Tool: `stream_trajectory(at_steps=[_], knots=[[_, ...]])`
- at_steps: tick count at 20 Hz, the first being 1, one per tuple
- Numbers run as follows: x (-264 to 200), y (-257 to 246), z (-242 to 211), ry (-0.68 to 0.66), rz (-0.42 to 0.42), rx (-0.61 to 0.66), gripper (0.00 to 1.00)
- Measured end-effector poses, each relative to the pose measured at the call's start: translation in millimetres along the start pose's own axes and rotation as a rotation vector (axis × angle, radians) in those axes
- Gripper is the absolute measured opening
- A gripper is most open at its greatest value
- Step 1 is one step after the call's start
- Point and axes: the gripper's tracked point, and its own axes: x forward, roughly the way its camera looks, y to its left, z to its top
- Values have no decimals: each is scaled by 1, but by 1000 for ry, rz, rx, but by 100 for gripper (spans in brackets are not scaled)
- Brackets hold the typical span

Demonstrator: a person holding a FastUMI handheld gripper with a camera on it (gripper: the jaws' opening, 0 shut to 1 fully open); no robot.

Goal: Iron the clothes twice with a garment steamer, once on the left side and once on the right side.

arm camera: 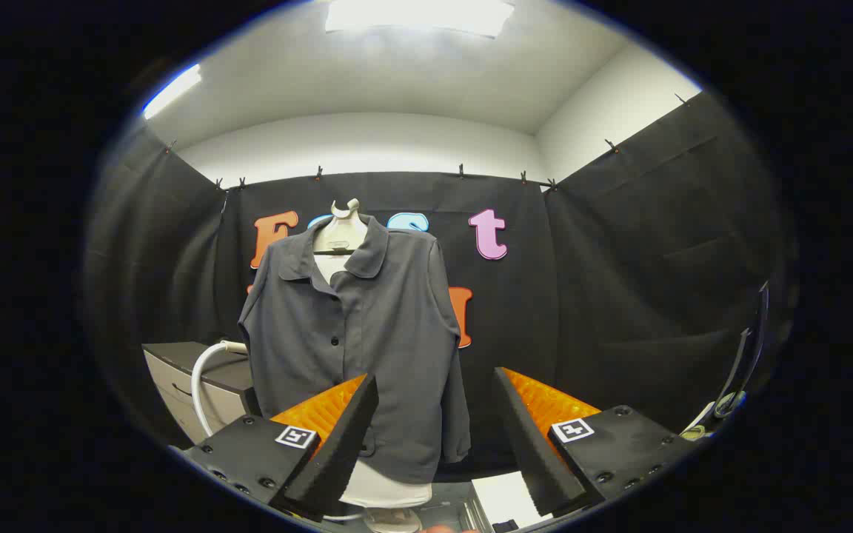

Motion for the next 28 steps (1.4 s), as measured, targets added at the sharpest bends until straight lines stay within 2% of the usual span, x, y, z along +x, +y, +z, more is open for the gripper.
stream_trajectory(at_steps=[6, 12, 20, 26, 28], knots=[[11, 24, -15, 17, 10, 6, 99], [32, 84, -20, 32, 39, 50, 99], [44, 137, -20, 51, 41, 12, 99], [48, 171, -10, 20, 0, 101, 99], [51, 185, -13, 36, 20, 100, 99]])
